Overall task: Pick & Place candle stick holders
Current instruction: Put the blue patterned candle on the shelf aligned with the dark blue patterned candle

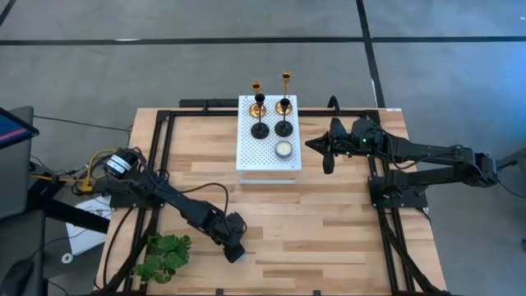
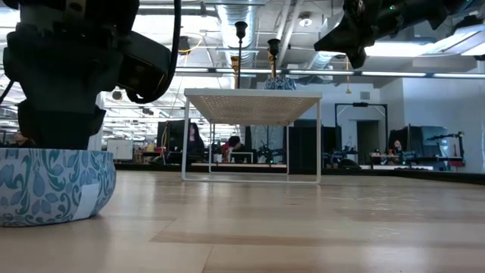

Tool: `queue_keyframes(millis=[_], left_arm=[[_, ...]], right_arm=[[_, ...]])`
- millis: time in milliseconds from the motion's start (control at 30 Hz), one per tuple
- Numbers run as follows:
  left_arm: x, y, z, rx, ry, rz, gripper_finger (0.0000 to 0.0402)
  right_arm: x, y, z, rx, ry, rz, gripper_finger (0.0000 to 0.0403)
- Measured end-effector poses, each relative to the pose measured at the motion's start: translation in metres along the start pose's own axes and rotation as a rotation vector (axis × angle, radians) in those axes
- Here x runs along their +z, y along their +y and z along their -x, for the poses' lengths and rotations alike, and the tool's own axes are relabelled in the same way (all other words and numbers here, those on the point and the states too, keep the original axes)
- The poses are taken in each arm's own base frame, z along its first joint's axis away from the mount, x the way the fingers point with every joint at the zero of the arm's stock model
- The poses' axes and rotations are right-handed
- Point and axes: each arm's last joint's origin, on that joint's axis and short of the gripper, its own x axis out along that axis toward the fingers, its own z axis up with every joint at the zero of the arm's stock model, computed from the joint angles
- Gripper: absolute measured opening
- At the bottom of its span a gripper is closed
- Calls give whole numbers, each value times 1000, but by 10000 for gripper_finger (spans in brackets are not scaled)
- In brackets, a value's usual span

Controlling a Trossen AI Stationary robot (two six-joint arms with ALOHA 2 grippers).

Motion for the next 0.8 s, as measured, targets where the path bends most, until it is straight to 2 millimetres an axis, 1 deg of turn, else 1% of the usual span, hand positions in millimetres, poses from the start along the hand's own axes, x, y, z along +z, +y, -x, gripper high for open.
queue_keyframes(millis=[200,733,800], left_arm=[[0,-1,0,-9,-4,1,126],[1,-2,0,-16,-7,1,15],[0,-2,0,-20,3,1,7]], right_arm=[[0,0,0,0,1,0,0],[0,0,0,0,0,0,0],[0,0,0,0,0,0,0]])
